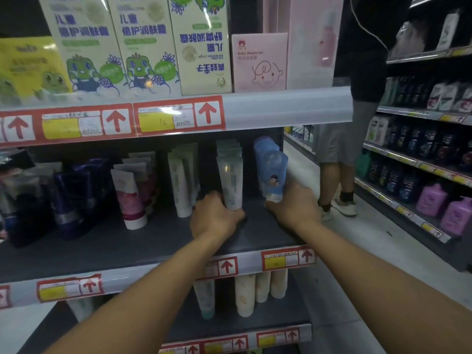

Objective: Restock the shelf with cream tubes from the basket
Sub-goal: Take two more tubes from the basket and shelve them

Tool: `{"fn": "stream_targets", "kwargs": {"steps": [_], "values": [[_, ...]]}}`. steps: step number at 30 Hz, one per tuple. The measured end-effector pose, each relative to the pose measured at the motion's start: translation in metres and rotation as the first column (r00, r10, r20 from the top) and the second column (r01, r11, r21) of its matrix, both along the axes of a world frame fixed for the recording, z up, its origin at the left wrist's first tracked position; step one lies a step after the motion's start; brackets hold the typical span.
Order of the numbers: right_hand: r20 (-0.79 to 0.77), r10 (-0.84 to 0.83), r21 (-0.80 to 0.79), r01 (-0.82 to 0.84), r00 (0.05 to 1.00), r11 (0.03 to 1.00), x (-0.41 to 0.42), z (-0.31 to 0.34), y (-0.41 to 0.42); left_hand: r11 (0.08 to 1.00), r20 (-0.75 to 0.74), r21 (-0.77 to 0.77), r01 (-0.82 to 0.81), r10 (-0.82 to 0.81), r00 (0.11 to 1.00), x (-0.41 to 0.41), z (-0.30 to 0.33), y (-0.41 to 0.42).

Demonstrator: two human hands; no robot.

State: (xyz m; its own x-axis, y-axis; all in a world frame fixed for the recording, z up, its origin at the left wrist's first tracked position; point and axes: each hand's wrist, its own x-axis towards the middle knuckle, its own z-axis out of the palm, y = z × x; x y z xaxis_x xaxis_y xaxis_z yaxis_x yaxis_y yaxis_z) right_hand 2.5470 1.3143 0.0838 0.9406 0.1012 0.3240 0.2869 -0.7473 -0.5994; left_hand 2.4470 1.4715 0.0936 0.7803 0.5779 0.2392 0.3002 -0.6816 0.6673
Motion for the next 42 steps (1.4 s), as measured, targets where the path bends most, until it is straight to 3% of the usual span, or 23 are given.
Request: {"fn": "stream_targets", "kwargs": {"steps": [8,42], "values": [[0.046,0.031,0.034,-0.032,0.998,0.999,0.016,-0.012,0.01,0.998,0.085,-0.063,0.029,-0.024,0.996,0.01,-0.01,0.007],[-0.003,0.043,0.013,-0.043,0.999,0.999,0.018,-0.015,0.007,0.991,0.086,-0.106,0.078,-0.069,0.994,0.02,-0.021,0.018]]}}
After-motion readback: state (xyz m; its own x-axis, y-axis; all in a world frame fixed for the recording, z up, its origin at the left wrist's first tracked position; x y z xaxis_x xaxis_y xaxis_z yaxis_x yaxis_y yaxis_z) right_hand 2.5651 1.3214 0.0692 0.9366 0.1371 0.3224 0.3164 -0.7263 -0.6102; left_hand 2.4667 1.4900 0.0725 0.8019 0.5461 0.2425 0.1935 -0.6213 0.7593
